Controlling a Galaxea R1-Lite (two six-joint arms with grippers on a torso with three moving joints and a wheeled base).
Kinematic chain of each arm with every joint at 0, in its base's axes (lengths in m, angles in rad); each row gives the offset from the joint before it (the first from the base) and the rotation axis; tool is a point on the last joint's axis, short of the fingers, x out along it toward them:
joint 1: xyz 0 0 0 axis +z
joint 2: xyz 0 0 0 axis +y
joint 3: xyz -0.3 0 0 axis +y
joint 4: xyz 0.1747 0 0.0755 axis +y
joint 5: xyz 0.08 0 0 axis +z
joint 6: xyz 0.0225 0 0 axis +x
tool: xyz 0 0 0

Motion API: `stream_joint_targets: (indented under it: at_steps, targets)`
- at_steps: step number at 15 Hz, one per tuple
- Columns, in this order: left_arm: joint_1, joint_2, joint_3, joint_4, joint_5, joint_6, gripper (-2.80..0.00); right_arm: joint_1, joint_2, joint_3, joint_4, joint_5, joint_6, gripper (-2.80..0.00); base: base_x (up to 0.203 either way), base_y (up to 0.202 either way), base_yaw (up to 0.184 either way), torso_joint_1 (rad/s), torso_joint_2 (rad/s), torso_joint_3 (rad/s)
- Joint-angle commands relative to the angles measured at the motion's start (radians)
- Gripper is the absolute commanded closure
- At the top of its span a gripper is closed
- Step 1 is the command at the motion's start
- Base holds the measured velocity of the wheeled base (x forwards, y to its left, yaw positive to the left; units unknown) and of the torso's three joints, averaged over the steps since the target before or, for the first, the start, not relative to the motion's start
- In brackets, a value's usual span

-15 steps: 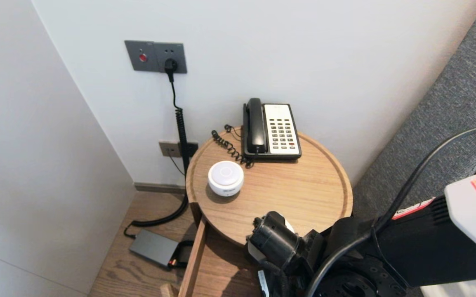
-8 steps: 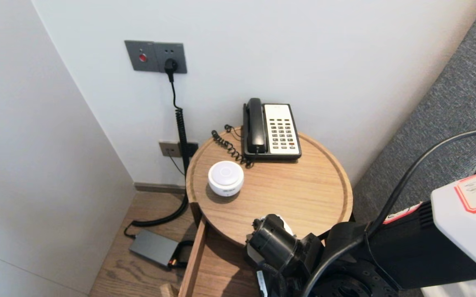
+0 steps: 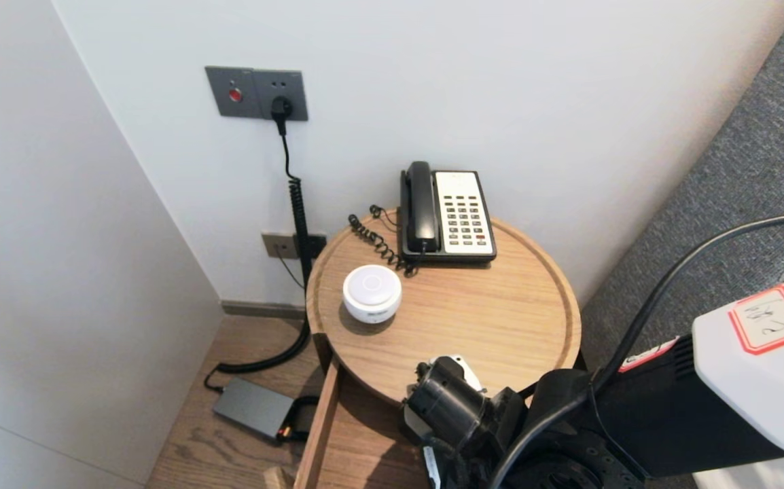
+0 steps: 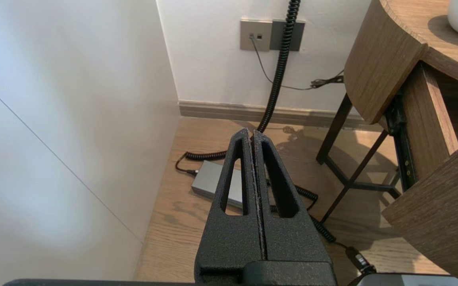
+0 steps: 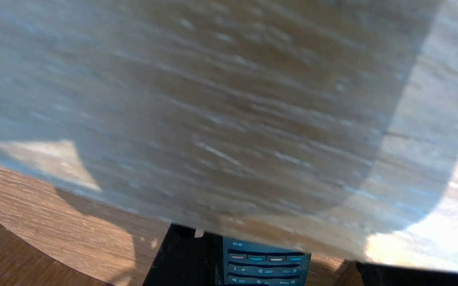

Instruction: Put the remote controls on the table in the drawer one by one

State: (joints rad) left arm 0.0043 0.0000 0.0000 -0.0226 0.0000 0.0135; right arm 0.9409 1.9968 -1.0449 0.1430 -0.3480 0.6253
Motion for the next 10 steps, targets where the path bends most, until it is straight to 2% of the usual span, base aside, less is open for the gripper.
stream_joint_targets:
  at_steps: [1, 3, 10]
  targets:
    - [0.000, 0.000, 0.014, 0.000, 0.000, 0.000, 0.00, 0.001, 0.005, 0.008, -0.018, -0.007, 0.004, 0.00, 0.000, 0.000, 0.000, 0.000, 0.00, 0.000]
    - [0.000, 0.000, 0.014, 0.000, 0.000, 0.000, 0.00, 0.000, 0.006, 0.023, -0.059, -0.007, 0.004, 0.00, 0.000, 0.000, 0.000, 0.000, 0.00, 0.000]
    - [0.000, 0.000, 0.014, -0.002, 0.002, 0.000, 0.00, -0.008, 0.016, 0.022, -0.060, -0.006, 0.004, 0.00, 0.000, 0.000, 0.000, 0.000, 0.00, 0.000]
